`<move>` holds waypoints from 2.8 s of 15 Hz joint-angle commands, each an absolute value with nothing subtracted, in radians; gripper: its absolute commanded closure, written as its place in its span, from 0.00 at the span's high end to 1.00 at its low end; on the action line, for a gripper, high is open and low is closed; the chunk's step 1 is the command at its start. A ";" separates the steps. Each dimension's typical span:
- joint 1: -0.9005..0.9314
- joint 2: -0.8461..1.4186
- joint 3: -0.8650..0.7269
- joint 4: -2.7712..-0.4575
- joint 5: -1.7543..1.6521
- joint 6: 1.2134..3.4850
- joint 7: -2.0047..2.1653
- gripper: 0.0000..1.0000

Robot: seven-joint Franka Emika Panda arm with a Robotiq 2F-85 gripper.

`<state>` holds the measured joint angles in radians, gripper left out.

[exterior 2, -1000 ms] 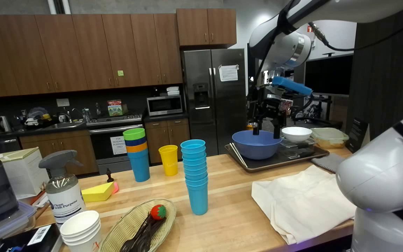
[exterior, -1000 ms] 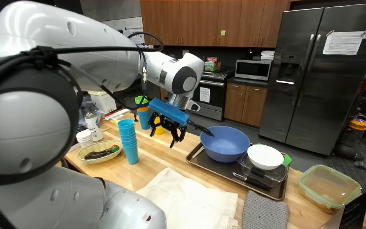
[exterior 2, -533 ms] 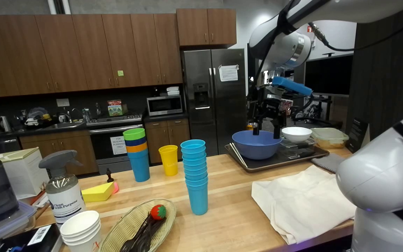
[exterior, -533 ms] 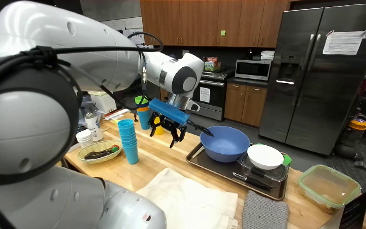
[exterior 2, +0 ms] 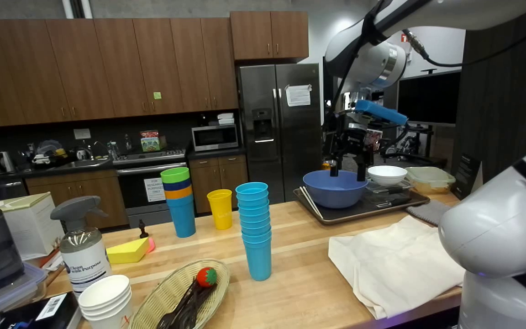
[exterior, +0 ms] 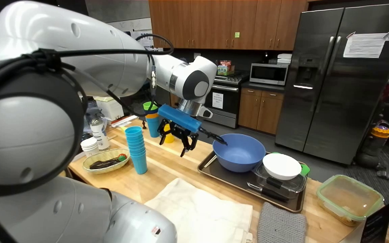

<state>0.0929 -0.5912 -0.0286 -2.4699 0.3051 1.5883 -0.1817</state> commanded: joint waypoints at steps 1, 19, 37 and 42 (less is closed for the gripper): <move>0.084 -0.591 -0.021 -2.468 0.308 1.586 -0.185 1.00; 0.084 -0.591 -0.021 -2.469 0.308 1.586 -0.185 1.00; 0.050 -0.564 0.093 -2.491 0.382 1.746 0.135 1.00; -0.055 -0.619 -0.044 -2.491 0.202 1.668 0.060 1.00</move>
<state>0.0189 -0.5656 0.0475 -2.4903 0.2883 1.7366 0.1239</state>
